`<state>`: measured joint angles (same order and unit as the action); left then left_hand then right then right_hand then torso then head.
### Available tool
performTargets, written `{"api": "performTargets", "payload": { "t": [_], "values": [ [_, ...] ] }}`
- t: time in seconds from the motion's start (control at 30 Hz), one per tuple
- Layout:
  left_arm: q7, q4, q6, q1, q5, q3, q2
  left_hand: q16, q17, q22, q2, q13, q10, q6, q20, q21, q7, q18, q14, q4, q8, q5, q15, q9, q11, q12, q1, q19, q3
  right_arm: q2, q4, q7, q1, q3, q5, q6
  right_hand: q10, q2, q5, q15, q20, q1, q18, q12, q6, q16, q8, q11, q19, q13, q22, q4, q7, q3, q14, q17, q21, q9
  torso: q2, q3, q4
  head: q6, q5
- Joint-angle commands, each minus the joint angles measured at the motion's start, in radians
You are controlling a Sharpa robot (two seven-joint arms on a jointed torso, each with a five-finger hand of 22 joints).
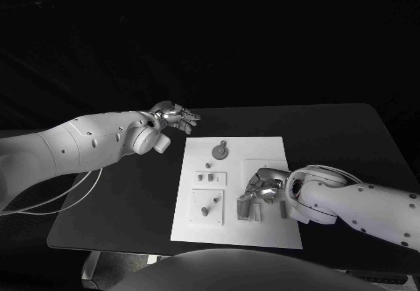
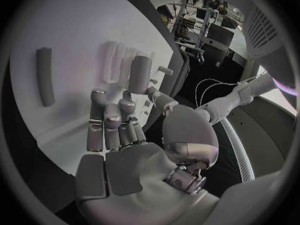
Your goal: Assemble the parts on the task board
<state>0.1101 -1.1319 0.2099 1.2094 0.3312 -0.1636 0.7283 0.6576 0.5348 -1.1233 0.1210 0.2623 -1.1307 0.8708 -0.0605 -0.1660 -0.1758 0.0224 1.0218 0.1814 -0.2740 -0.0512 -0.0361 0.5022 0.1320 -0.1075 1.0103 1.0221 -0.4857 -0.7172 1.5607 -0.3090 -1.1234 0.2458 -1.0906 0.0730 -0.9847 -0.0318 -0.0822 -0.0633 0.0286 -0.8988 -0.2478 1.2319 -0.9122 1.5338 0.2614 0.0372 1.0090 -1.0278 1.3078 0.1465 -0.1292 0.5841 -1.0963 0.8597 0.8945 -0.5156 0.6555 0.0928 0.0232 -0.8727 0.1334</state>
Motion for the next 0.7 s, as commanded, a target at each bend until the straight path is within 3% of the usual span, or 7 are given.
{"api": "performTargets", "payload": {
  "t": [0.03,0.2,0.33,0.4,0.47,0.6,0.7],
  "values": [
    [0.003,-0.001,-0.011,0.001,0.005,0.001,-0.001,-0.003,0.002,-0.001,-0.003,-0.001,0.007,-0.007,0.002,0.003,-0.001,0.021,0.005,-0.007,-0.004,0.000,-0.004,-0.001,0.000,-0.006,-0.011,-0.004,0.001,0.000,-0.003,-0.003,0.002,0.002,0.003,-0.021,0.001,-0.001,-0.005,-0.008,0.002,0.007,-0.014,0.004,-0.020,0.007,0.005,-0.008,-0.006,0.002,0.018,0.010,-0.010,-0.001,-0.001,-0.002,0.007,0.000,0.000,0.0004,0.0001,0.000,0.001],
    [0.003,-0.001,-0.010,0.001,0.005,0.001,-0.001,-0.004,0.002,-0.001,-0.003,-0.001,0.008,-0.008,0.002,0.004,-0.001,0.021,0.005,-0.007,-0.004,0.000,-0.004,-0.001,0.000,-0.006,-0.011,-0.004,0.001,-0.001,-0.004,-0.012,0.002,0.002,0.003,-0.019,0.001,-0.042,-0.006,-0.010,0.003,0.025,-0.014,0.005,-0.022,0.006,0.005,-0.009,-0.003,0.007,0.017,0.009,-0.009,-0.001,-0.001,-0.004,0.006,0.003,0.000,0.0001,0.0002,0.000,0.000],
    [0.002,-0.001,-0.010,0.001,0.005,0.001,-0.001,-0.004,0.003,-0.002,-0.003,-0.001,0.008,-0.008,0.002,0.004,-0.001,0.021,0.005,-0.007,-0.004,0.000,-0.004,-0.001,0.000,-0.006,-0.011,-0.004,0.001,-0.001,-0.004,-0.014,0.002,0.002,0.002,-0.018,0.001,-0.099,-0.007,-0.009,0.001,0.051,-0.014,0.005,-0.014,0.005,-0.001,-0.007,0.001,0.011,0.014,-0.018,-0.011,0.008,-0.001,-0.007,0.003,0.009,0.000,0.0002,0.0002,0.000,0.000],
    [0.002,-0.001,-0.010,0.001,0.005,0.001,-0.001,-0.004,0.003,-0.002,-0.003,-0.001,0.008,-0.008,0.002,0.004,-0.001,0.021,0.005,-0.008,-0.004,0.000,-0.004,-0.001,0.000,-0.006,-0.011,-0.004,0.001,-0.001,-0.005,-0.014,0.002,0.002,0.002,-0.017,0.001,-0.107,-0.006,-0.009,0.000,0.052,-0.014,0.006,-0.014,0.006,-0.001,-0.007,0.003,0.012,0.014,-0.026,-0.011,0.015,-0.001,-0.008,0.003,0.010,0.000,0.0004,0.0001,0.000,0.000],
    [0.002,-0.001,-0.010,0.001,0.005,0.001,-0.001,-0.004,0.003,-0.002,-0.003,-0.001,0.008,-0.008,0.002,0.004,-0.001,0.021,0.005,-0.008,-0.004,0.000,-0.004,-0.001,0.000,-0.006,-0.011,-0.004,0.001,-0.001,-0.005,-0.011,0.002,0.002,0.002,-0.013,0.000,-0.097,-0.006,-0.009,-0.002,0.046,-0.014,0.007,-0.016,0.007,0.000,-0.007,0.004,0.013,0.014,-0.026,-0.011,0.022,-0.002,-0.008,0.003,0.011,0.000,0.0002,0.0000,0.000,0.000],
    [0.001,-0.001,-0.009,0.001,0.005,0.001,0.000,-0.005,0.004,-0.002,-0.003,-0.001,0.008,-0.009,0.002,0.004,-0.001,0.021,0.005,-0.009,-0.003,0.000,-0.004,-0.001,0.000,-0.006,-0.012,-0.003,0.001,-0.002,-0.001,-0.005,0.002,0.002,-0.003,0.003,0.002,-0.031,-0.004,-0.011,-0.002,0.016,-0.014,0.011,-0.026,0.009,0.009,-0.010,0.001,0.016,0.017,0.006,-0.008,0.029,-0.001,-0.010,0.005,0.009,0.000,0.0004,0.0001,0.000,0.001],
    [0.001,-0.002,-0.009,0.001,0.006,0.001,0.000,-0.005,0.004,-0.002,-0.003,-0.001,0.008,-0.009,0.002,0.004,-0.001,0.021,0.005,-0.009,-0.004,0.000,-0.004,-0.001,0.000,-0.006,-0.012,-0.004,0.001,-0.002,0.000,-0.003,0.002,0.002,-0.028,0.016,0.003,-0.039,-0.005,-0.012,-0.002,0.007,-0.014,0.012,-0.027,0.009,0.010,-0.011,0.001,0.017,0.018,0.024,-0.007,0.026,-0.001,-0.011,0.005,0.010,0.000,0.0005,0.0003,0.000,0.001]
  ]
}}
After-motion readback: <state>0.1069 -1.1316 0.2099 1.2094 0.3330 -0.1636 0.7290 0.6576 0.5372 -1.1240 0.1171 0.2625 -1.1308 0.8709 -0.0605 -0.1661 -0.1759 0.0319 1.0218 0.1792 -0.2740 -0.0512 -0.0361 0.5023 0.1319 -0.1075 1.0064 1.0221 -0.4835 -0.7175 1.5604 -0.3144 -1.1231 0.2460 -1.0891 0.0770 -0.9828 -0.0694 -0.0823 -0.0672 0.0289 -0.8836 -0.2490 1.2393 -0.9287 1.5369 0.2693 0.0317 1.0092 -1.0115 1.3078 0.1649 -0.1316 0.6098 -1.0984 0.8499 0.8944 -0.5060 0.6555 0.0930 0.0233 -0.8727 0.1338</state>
